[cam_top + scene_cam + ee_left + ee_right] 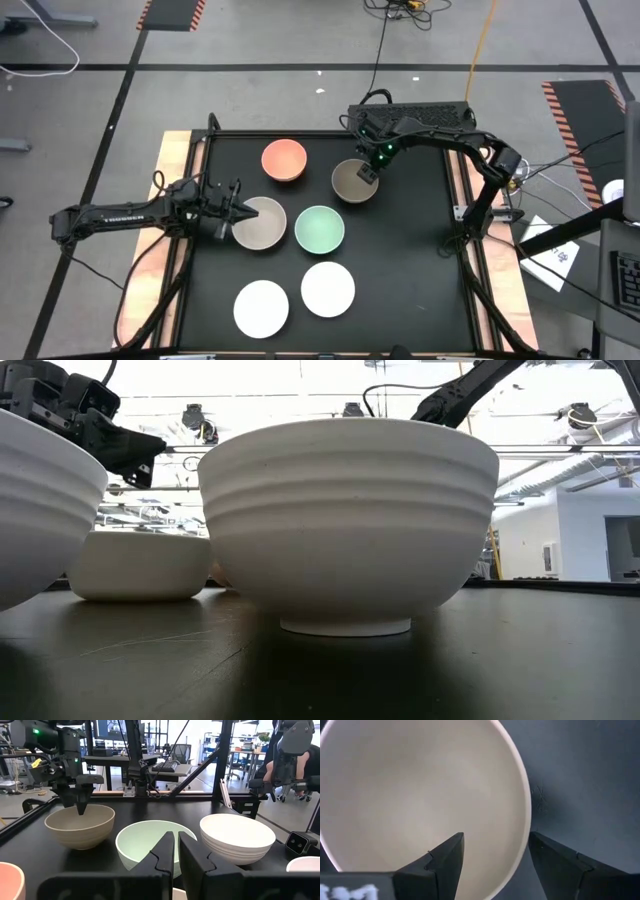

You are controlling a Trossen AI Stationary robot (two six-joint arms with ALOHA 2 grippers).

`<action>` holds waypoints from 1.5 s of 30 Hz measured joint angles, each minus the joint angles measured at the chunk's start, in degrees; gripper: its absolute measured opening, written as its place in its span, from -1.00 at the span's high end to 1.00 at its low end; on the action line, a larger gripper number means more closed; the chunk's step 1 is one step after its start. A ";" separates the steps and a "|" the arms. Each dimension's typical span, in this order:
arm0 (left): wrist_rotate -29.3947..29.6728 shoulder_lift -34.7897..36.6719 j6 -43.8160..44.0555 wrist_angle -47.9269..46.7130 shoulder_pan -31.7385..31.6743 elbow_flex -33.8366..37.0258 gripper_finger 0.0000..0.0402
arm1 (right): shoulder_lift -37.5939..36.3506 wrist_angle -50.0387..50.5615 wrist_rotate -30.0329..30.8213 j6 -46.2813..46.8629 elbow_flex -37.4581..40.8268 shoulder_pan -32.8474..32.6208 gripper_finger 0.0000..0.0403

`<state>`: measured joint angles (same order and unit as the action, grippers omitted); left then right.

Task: Nest bowls inside each other
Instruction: Stack the brown bowl on top of the green bowl

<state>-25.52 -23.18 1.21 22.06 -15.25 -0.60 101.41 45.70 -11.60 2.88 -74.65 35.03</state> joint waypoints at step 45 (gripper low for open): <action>-0.04 0.00 -0.26 -0.87 0.00 0.00 0.88 | -0.02 -1.20 -0.24 -3.02 0.00 0.81 0.98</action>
<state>-25.56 -23.18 0.95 21.19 -15.25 -0.60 101.38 44.50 -11.84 -0.14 -74.65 35.83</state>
